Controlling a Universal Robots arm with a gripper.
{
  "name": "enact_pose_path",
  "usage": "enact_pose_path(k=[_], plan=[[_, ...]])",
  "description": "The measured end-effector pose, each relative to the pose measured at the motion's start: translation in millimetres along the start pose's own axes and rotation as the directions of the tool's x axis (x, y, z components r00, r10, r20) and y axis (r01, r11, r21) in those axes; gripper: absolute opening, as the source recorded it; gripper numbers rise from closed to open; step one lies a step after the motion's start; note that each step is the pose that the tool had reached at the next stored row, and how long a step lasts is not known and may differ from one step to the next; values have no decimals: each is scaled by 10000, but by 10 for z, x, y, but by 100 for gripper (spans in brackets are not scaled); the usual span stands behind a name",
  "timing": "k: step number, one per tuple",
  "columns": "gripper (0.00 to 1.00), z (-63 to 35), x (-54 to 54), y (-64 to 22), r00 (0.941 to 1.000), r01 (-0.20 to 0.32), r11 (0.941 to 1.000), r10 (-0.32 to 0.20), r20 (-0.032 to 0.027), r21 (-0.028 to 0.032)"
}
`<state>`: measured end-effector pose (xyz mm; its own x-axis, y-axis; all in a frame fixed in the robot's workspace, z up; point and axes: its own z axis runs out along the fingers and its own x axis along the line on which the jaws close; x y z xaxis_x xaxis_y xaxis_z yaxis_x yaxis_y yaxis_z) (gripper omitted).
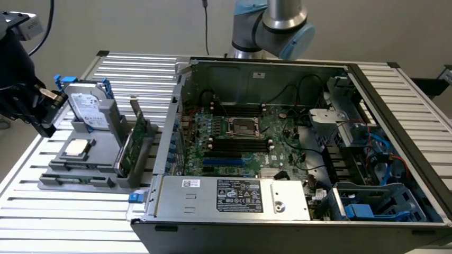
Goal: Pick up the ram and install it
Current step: 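Pick up the ram and move it above insertion slot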
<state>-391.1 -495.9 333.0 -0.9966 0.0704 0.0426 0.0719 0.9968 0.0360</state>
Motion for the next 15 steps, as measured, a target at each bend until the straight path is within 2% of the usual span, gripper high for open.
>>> enact_pose_path(k=[9, 12, 15], plan=[[11, 4, 0, 0, 10000, 2, 10000, -2, 1, 0], [11, 30, 7, -3, 9990, 441, 9990, -441, -17, -16], [11, 57, 6, -3, 9952, 977, 9952, -977, -37, -7]])
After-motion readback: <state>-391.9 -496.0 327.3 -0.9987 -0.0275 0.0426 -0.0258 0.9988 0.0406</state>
